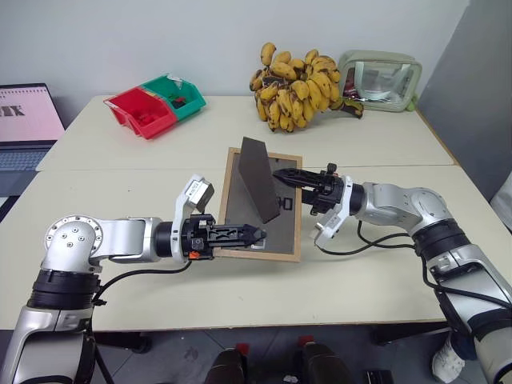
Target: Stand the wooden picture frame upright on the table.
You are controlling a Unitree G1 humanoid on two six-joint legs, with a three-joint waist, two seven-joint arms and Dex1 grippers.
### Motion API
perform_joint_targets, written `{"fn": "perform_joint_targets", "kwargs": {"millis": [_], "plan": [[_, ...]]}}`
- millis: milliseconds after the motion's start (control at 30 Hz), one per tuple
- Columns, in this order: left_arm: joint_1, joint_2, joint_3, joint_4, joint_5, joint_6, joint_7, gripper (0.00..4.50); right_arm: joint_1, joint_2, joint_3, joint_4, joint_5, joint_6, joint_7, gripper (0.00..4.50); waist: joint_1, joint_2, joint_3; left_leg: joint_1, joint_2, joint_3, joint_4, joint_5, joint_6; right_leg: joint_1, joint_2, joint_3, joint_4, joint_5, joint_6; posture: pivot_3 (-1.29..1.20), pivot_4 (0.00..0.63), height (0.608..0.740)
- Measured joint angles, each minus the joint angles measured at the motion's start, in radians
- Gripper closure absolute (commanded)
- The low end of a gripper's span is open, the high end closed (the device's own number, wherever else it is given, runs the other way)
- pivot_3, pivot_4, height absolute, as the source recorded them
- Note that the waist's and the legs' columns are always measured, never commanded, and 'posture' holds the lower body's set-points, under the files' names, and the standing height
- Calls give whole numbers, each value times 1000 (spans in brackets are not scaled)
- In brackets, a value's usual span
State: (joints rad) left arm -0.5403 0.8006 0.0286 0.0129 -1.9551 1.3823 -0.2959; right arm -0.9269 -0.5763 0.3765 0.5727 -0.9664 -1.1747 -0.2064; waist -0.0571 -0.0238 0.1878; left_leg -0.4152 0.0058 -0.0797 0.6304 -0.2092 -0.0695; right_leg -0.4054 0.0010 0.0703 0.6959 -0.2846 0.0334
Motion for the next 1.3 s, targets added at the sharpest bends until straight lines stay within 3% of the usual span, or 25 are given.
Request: {"fn": "perform_joint_targets", "kwargs": {"millis": [267, 433, 567, 700, 833, 1000, 1300], "plan": [[16, 32, 8, 1, 4, -57, 3, 853, 0, -19, 1, 18, 49, -28, 12, 3203, -1, 0, 0, 0, 0, 0, 0, -1, 1, 0, 0, 0, 0, 0, 0, 0, 150, 740], [46, 134, 138, -6, 84, -136, 3, 0, 11, -31, 3, 96, 226, -11, 146, 3207, -4, 0, 0, 0, 1, 0, 0, -2, 3, 0, 0, 0, 0, 0, 0, 0, 150, 740], [165, 273, 235, -213, 417, -238, -85, 0, 59, 36, -33, 207, 572, 187, 420, 3207, -8, 0, 0, 1, 2, 1, -1, -2, 3, 1, 0, 1, 0, 0, -1, 0, 150, 740], [247, 228, 322, -350, 561, -337, -44, 0, 64, 154, -95, 195, 905, 466, 726, 3207, -8, 0, 0, 1, 4, 0, 0, -2, 3, 1, -2, 0, 0, 0, -1, 0, 150, 740], [366, 157, 360, -514, 706, -424, 8, 0, 38, 258, -165, 175, 1176, 871, 1034, 3207, -5, 0, 0, 1, 4, 0, -1, -2, 4, 1, -2, -1, 0, 0, -1, 0, 150, 740], [462, 113, 349, -642, 834, -485, 8, 0, -48, 352, -196, 224, 1302, 1209, 1268, 3207, 0, 0, 0, 1, 3, 0, -1, -2, 4, 0, 0, -1, 0, 0, -1, 0, 150, 740], [497, 66, 341, -676, 942, -523, 20, 0, -74, 468, -228, 463, 1262, 1288, 1359, 3207, 2, 0, 0, 0, 3, 0, -1, -2, 4, 0, 3, -1, 0, 0, -1, 0, 150, 740]]}}
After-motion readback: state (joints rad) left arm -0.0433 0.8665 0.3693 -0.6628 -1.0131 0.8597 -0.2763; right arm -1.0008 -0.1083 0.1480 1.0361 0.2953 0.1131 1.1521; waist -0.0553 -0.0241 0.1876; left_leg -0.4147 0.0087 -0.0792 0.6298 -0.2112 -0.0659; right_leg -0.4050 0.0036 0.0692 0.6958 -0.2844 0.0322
